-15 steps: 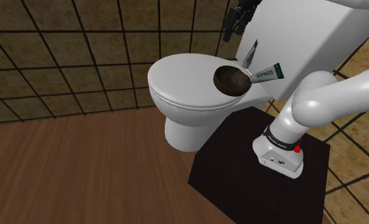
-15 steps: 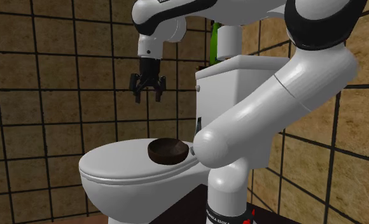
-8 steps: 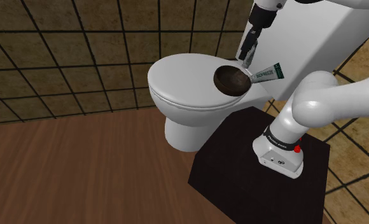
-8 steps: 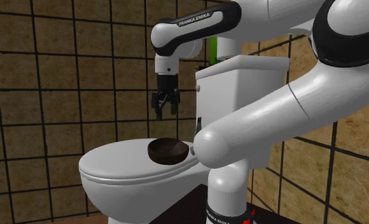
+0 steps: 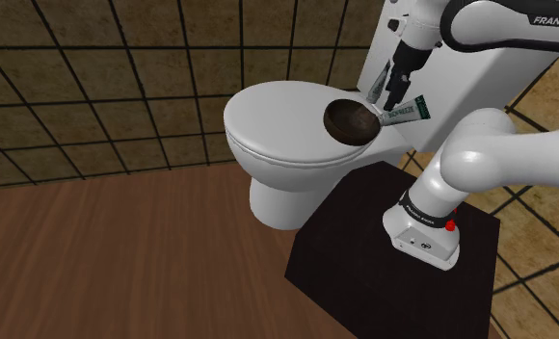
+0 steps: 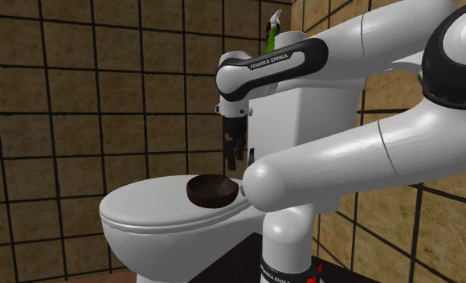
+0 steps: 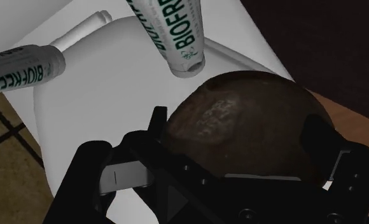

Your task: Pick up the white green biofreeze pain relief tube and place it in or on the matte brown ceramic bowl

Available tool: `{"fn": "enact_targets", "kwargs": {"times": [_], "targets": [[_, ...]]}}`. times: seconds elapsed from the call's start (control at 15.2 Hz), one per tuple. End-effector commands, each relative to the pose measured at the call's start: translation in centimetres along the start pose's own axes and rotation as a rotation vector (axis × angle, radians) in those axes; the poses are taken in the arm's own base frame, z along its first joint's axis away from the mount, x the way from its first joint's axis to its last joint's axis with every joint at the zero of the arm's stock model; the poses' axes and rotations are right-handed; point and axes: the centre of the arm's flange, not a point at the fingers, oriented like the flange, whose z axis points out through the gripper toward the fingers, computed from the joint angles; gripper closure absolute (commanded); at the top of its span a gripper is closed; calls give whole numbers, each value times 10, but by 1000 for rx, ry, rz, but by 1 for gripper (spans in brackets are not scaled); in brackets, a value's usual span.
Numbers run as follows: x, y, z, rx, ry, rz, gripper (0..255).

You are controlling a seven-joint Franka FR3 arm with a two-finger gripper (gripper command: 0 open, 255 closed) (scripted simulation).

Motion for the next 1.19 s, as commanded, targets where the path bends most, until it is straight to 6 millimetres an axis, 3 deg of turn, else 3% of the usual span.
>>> {"fn": "enact_targets", "kwargs": {"times": [0.0, 0.26, 0.79, 1.12], "targets": [[-14, 11, 14, -18, -11, -62, 0], [-42, 36, 44, -50, -32, -175, 0], [-44, 39, 85, -50, -32, -178, 0], [-44, 39, 85, -50, -32, -178, 0]]}}
